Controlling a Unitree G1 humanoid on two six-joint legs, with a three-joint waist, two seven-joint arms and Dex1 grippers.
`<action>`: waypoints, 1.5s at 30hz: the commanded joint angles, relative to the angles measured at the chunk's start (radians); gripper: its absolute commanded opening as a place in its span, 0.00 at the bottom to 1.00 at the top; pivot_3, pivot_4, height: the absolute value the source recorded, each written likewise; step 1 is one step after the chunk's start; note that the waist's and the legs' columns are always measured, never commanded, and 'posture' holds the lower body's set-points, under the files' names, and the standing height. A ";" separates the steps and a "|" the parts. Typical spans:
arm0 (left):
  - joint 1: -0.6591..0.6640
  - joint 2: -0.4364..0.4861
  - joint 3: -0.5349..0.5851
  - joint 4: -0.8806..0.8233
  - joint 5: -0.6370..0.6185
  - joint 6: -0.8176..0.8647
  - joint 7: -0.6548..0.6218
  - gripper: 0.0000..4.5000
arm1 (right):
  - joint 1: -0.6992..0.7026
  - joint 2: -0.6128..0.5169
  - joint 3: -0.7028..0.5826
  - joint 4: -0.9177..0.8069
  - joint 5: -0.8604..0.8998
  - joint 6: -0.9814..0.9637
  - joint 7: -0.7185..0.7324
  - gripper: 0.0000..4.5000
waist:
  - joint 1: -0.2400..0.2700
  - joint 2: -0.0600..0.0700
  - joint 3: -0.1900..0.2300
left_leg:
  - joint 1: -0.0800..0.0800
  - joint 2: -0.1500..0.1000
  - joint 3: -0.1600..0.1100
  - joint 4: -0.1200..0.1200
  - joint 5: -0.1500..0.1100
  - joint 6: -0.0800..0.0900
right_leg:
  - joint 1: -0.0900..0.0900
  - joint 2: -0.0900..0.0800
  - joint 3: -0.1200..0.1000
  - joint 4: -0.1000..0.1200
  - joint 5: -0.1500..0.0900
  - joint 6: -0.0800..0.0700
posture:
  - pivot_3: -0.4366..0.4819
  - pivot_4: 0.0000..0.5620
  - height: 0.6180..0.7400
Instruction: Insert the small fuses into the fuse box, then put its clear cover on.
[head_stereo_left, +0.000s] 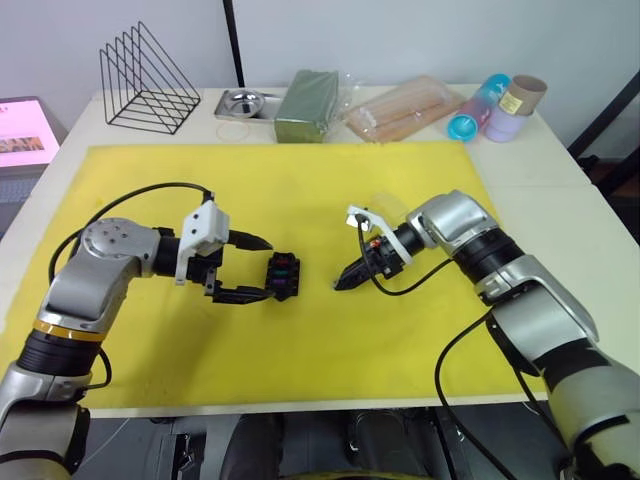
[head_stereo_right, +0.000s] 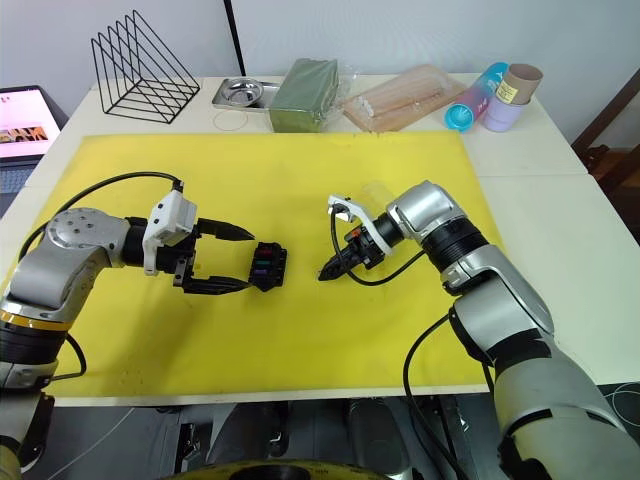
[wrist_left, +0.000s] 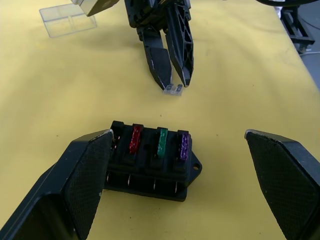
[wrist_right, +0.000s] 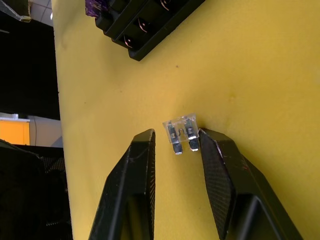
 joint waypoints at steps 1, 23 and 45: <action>0.003 0.011 0.022 -0.013 0.005 -0.014 0.007 1.00 | -0.021 0.010 -0.004 0.007 -0.012 -0.010 0.019 0.04 | 0.000 0.000 0.000 | 0.000 0.000 0.000 0.000 0.000 0.000 | 0.000 0.000 0.000 0.000 0.000 0.000 | 0.48 0.27 1.00; 0.009 0.009 0.018 -0.009 0.009 -0.025 0.015 1.00 | 0.143 -0.006 -0.413 -0.278 0.125 0.531 -0.357 0.01 | 0.001 0.000 0.000 | 0.000 0.000 -0.001 0.000 0.000 0.000 | 0.000 0.000 0.000 0.000 0.000 0.000 | 0.48 0.27 1.00; -0.017 -0.004 0.003 0.012 0.022 -0.036 0.004 1.00 | 0.607 0.283 -0.917 -0.659 1.122 0.589 -1.724 0.01 | -0.002 -0.001 -0.001 | 0.000 0.001 -0.001 -0.001 0.000 0.000 | 0.000 0.001 0.001 0.000 0.000 0.000 | 0.48 0.27 1.00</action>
